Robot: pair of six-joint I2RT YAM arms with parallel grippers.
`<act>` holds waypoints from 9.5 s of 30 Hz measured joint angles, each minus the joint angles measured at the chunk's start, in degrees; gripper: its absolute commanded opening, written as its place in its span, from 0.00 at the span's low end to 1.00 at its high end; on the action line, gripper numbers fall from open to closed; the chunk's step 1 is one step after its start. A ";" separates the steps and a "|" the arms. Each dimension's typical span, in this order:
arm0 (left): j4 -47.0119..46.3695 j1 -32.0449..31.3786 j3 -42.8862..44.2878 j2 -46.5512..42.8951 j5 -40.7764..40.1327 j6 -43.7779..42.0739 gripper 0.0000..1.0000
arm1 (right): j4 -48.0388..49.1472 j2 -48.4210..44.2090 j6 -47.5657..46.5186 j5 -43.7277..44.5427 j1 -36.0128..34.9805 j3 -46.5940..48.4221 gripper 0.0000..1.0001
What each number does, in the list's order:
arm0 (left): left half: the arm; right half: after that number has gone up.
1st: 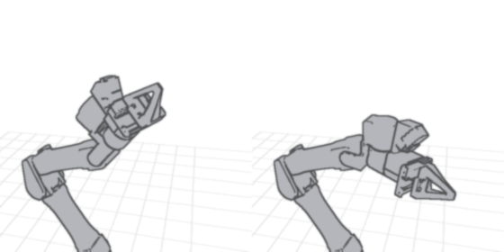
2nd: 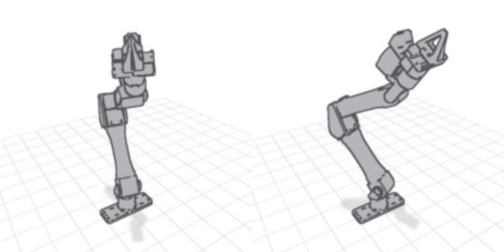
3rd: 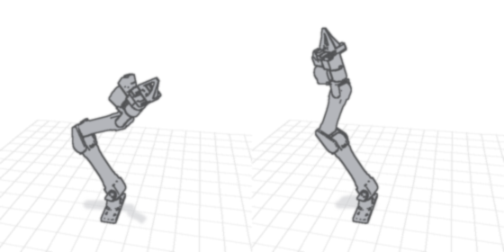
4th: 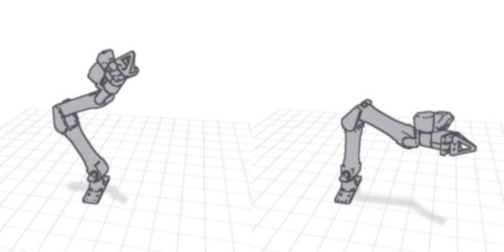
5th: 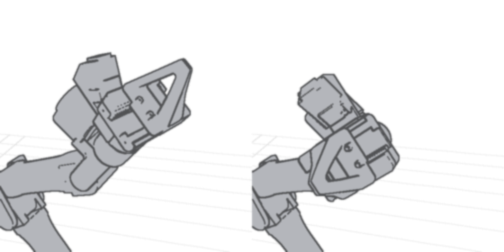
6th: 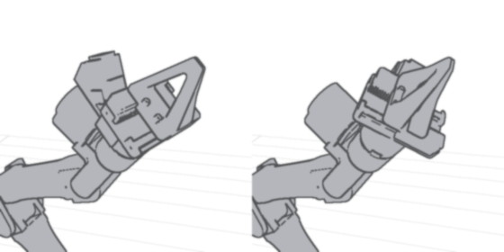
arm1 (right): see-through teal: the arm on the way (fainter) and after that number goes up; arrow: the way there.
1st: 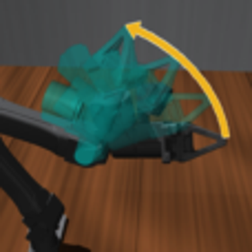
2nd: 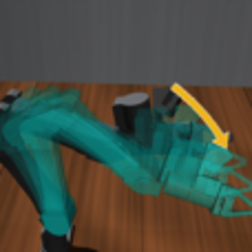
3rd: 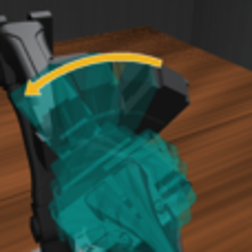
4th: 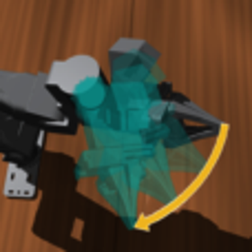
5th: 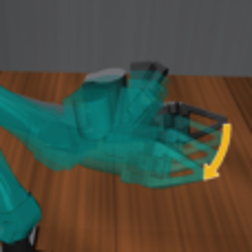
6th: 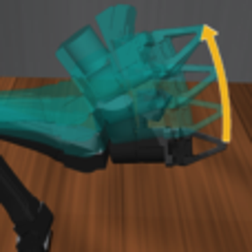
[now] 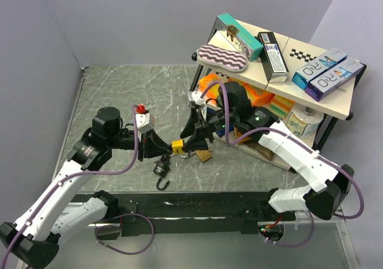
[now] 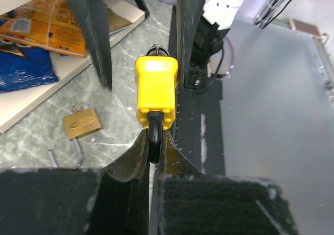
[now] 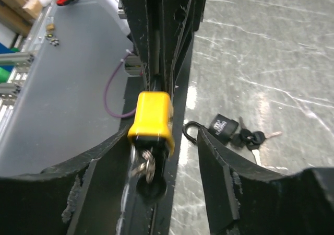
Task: Lock with the key
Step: Lock the lock, then place the key at the center of the board, then adjust the lock.
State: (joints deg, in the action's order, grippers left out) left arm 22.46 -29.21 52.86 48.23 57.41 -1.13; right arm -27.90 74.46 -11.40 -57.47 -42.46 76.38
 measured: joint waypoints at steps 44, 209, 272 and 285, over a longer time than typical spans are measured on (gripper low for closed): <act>9.09 1.55 -2.21 -3.10 -2.67 -11.65 0.01 | -16.55 -7.96 -13.86 1.20 9.27 -3.13 0.00; 16.20 -11.39 10.14 13.53 -0.50 -17.59 0.01 | 0.17 -24.24 -4.81 19.39 -9.11 -22.69 0.29; 22.58 -12.37 11.63 16.74 -4.61 -19.04 0.01 | -3.19 -13.75 11.61 5.35 0.02 -19.71 0.79; 25.33 -10.71 11.10 17.68 -6.56 -25.59 0.01 | -0.96 -13.20 1.42 6.75 -2.51 -14.84 0.83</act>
State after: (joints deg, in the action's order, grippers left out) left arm 47.79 -39.92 63.96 65.91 50.85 -26.72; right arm -28.86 61.25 -9.98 -50.72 -44.97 61.54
